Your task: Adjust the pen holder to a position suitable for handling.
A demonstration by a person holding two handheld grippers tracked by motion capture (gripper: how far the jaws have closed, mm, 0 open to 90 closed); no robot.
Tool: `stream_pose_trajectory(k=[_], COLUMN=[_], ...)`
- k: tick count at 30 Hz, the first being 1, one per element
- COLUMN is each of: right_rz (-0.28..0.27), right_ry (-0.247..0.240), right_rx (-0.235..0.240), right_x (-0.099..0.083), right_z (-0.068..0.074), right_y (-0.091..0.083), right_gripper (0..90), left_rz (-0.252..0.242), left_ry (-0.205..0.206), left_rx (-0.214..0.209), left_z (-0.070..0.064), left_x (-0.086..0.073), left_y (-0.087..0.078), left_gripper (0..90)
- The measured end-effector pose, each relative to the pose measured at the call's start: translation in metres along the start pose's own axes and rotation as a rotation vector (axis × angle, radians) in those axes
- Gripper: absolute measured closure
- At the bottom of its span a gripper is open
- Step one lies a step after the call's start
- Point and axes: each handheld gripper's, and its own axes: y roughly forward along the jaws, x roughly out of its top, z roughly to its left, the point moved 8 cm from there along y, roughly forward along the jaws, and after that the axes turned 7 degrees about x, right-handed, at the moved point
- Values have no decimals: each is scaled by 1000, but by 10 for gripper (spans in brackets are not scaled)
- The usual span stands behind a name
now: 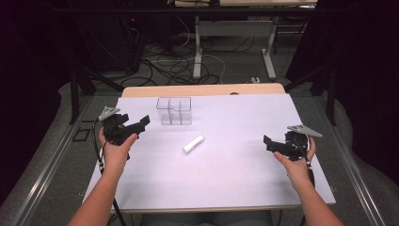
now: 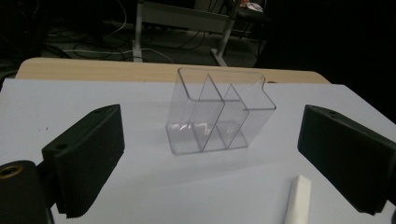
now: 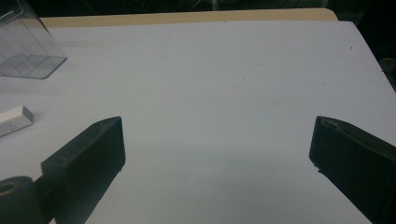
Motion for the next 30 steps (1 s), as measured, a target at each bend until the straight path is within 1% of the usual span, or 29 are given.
stream_pose_trajectory(k=[1,2,3,4,5,6,7,9,10,11,12,13,14,18,20,21,24,27,28,30], right_rz=[-1,-6,-10,-5,-8,-18,-18,-18,-10,-17,-15,-12,0,4,10,4,11,19,18,17], right_ry=[0,1,-6,-2,9,7,7,15,9,14,12,18,27,26,29,30,37,40,50,50], right_rx=[1,2,1,-2,-4,-4,-4,-7,-6,-12,-14,-5,-12,-9,-12,-10,-13,-17,-13,-11], right_x=[0,1,2,1,1,2,2,2,1,2,1,1,-1,-1,-2,-2,-3,-4,-4,-4], right_z=[0,0,-1,-1,-1,-2,-2,-3,-4,-4,-5,-5,-5,-6,-6,-6,-7,-9,-8,-8], right_y=[0,0,0,-1,-1,-1,-1,-1,-2,-1,-1,0,1,2,2,3,5,7,7,8], right_gripper=[34,37,39,40,42,46,46,49,49,49,49,50,53,53,53,53,53,53,53,52], left_rz=[-1,1,-9,-9,-18,-26,-26,-19,-13,-9,-3,2,3,19,31,24,40,61,67,74], left_ry=[2,6,6,6,10,24,24,28,26,23,23,26,21,12,19,22,22,47,55,62], left_rx=[2,4,14,14,16,21,21,23,17,16,24,32,37,56,69,76,88,109,118,128], left_z=[-2,-4,-8,-8,-9,-12,-12,-15,-16,-17,-18,-19,-19,-20,-19,-19,-19,-19,-18,-18], left_x=[6,12,25,25,31,43,43,53,57,61,65,69,72,82,85,87,89,87,87,85], left_y=[2,4,8,8,10,15,15,21,24,27,30,33,35,47,53,56,66,75,79,85], left_gripper=[79,122,144,158,158,159,159,161,164,164,170,192,220,251,276,284,333,370,371,373])
